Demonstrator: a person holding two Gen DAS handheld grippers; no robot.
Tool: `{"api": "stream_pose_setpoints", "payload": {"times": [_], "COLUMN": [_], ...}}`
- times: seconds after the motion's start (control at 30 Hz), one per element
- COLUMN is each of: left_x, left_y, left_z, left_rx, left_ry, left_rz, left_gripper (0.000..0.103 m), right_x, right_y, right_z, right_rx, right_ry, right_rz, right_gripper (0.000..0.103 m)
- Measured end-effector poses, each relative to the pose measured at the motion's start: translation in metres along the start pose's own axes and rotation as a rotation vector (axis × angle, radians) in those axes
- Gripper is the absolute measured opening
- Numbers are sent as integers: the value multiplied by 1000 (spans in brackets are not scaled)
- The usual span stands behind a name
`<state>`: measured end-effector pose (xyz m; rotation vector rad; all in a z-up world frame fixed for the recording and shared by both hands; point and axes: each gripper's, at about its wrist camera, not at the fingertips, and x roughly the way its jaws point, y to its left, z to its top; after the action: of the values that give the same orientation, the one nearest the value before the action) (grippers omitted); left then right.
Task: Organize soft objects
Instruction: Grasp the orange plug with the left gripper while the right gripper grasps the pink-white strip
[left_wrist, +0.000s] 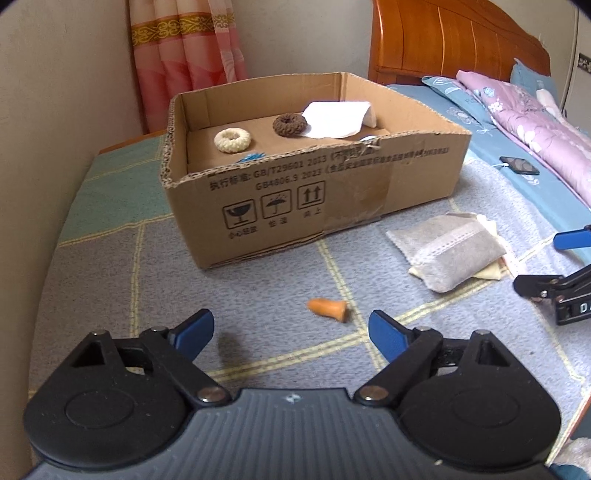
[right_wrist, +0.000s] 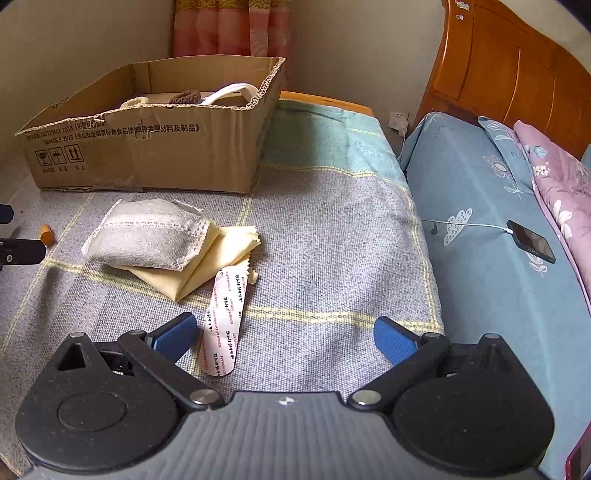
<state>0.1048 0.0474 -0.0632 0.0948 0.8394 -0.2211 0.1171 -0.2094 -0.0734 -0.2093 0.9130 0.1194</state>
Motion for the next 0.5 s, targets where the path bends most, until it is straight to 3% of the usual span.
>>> {"api": "stream_pose_setpoints", "payload": {"times": [0.37, 0.47, 0.5], "left_x": [12, 11, 10], "left_y": [6, 5, 5], "left_z": [6, 6, 6], "left_rx": [-6, -5, -5], "left_ry": [11, 2, -2], "left_rz": [14, -2, -17], "left_gripper": [90, 81, 71], "right_x": [3, 4, 4], "right_y": [-2, -2, -2], "right_z": [1, 1, 1], "right_rx": [20, 23, 24], "right_ry": [-3, -3, -3], "right_rz": [21, 21, 21], "right_gripper": [103, 103, 103]}}
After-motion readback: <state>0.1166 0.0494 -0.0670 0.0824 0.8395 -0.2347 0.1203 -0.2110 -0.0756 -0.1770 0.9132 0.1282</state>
